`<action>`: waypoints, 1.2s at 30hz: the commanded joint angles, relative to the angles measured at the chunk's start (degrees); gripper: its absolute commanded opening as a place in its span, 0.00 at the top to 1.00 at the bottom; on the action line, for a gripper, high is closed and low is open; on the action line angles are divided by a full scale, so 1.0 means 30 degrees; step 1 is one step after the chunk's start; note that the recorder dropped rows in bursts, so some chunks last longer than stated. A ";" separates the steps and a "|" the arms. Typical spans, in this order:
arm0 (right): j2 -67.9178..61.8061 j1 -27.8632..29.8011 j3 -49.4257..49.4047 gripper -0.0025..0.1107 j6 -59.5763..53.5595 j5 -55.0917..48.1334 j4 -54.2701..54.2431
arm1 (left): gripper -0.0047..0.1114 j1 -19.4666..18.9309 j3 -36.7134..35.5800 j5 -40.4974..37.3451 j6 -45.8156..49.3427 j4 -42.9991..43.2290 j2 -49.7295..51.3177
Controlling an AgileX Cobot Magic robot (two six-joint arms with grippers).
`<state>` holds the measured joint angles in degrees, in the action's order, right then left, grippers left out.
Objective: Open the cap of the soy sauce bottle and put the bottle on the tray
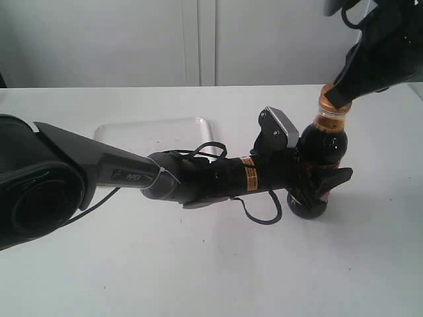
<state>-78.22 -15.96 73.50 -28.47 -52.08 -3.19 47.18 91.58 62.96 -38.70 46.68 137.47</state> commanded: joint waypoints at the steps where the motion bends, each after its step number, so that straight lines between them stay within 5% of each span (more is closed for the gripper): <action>1: -0.0026 0.0006 0.0393 0.98 0.0141 -0.1373 0.0023 | 0.96 0.0083 -0.0091 -0.0198 -0.0514 0.0581 -0.0046; 9: -0.0471 0.0006 0.0607 0.98 -0.0056 -0.4434 -0.0444 | 0.96 0.0083 -0.0091 -0.0198 -0.0514 0.0601 -0.0046; 36: -0.1729 0.0006 0.2405 0.98 0.1025 -0.0539 0.1383 | 0.96 0.0083 -0.0091 -0.0416 -0.0070 0.0881 -0.0046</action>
<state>-83.46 -16.01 79.82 -25.99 -57.00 0.68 47.08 91.58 62.49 -40.40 45.38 137.47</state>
